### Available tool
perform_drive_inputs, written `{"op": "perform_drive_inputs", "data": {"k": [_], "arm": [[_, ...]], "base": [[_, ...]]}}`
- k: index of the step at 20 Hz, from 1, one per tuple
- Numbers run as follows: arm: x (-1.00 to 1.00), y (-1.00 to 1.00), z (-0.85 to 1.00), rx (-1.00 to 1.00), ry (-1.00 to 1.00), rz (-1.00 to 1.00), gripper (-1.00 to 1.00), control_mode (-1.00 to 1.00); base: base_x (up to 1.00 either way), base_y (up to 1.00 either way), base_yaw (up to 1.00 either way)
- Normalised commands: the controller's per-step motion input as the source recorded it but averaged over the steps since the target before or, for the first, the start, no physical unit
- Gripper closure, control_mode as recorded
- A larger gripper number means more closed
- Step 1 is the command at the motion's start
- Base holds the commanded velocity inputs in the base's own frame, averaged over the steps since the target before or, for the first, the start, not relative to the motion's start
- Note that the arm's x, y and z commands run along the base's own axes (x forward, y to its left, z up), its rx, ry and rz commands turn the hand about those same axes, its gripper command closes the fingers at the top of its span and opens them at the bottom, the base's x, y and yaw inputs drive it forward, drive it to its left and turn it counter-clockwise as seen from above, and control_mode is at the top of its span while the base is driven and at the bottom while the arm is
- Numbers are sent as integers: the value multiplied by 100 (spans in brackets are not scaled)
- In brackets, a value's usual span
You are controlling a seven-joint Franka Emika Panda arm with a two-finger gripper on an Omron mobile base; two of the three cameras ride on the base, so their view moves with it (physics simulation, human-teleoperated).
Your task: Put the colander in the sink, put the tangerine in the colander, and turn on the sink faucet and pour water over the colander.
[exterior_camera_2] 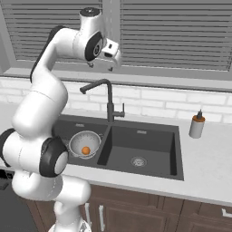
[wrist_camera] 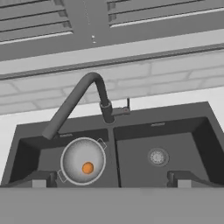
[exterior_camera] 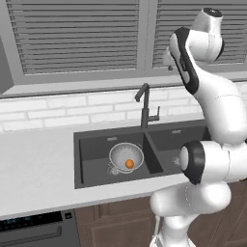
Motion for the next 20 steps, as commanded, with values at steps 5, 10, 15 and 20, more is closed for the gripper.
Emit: {"op": "perform_drive_inputs", "data": {"k": [5,10,15,20], "arm": [[-8,-100,-48,28,-14,1,-100,-100],[3,-67,-97,21,-20,11,-100,-100],[44,-33,-95,12,-9,17,-100,-100],[71,-2,-65,5,0,19,-100,-100]], "base": [[0,0,0],[0,0,0],[0,0,0],[0,0,0]]}}
